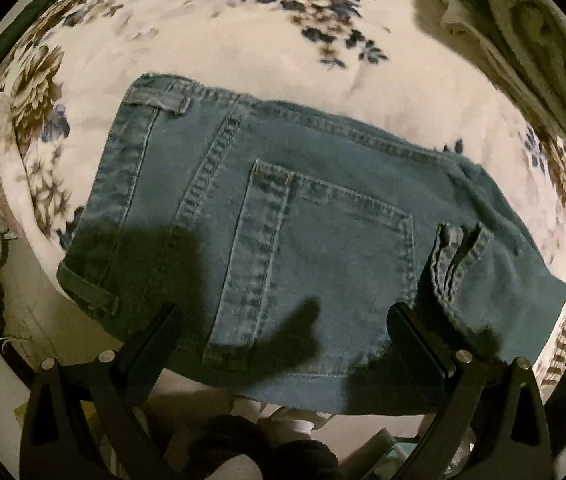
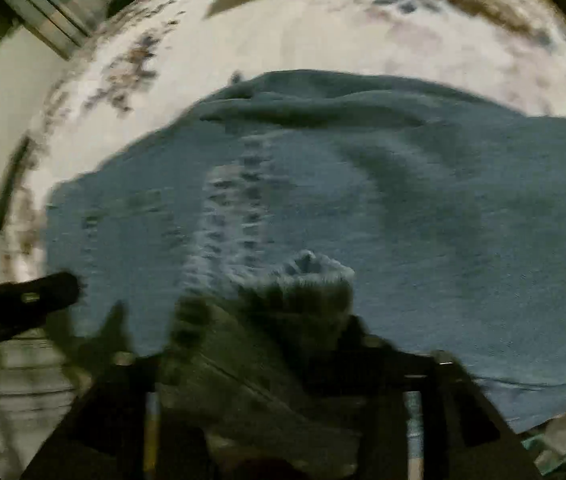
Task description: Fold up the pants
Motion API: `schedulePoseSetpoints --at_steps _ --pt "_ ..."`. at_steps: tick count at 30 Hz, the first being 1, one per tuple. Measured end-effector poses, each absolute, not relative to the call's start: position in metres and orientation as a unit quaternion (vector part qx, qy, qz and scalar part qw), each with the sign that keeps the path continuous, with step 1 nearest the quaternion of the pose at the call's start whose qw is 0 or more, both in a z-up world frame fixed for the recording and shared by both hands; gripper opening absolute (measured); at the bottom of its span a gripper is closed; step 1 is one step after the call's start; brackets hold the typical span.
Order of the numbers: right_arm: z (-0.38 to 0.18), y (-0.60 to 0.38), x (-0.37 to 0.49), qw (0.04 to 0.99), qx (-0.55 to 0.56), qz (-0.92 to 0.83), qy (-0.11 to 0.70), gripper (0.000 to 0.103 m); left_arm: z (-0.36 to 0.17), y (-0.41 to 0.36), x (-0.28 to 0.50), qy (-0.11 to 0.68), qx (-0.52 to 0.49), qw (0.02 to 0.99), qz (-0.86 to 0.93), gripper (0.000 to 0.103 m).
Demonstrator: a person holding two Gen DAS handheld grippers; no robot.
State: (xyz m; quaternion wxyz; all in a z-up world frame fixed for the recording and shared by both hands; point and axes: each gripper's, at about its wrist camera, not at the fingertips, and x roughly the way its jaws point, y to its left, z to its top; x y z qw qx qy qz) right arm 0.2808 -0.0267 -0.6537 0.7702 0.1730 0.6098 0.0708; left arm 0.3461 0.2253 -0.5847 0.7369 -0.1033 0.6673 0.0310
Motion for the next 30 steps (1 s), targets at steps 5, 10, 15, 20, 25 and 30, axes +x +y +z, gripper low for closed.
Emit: schedulePoseSetpoints --at_steps 5,10,15,20,25,30 --pt "-0.633 -0.069 0.267 0.738 0.299 0.117 0.593 0.069 -0.582 0.207 0.358 0.665 -0.119 0.737 0.009 0.103" --pt "-0.632 -0.127 0.250 0.743 0.302 0.018 0.597 0.070 -0.596 0.156 0.373 0.669 -0.107 0.735 -0.024 0.103" --pt "-0.646 -0.168 0.231 0.721 0.323 -0.054 0.611 0.070 -0.604 0.126 0.378 0.691 -0.090 0.717 -0.030 0.100" --pt "-0.644 -0.171 0.222 0.710 0.353 -0.059 0.607 0.070 -0.606 0.112 0.357 0.719 -0.097 0.685 -0.066 0.088" --pt "-0.653 -0.184 0.207 0.639 0.491 -0.047 0.591 0.070 -0.627 0.116 0.340 0.742 -0.114 0.658 -0.051 0.047" --pt "-0.676 -0.180 0.196 0.590 0.568 -0.071 0.569 0.069 -0.626 0.107 0.331 0.723 -0.098 0.682 -0.061 0.022"
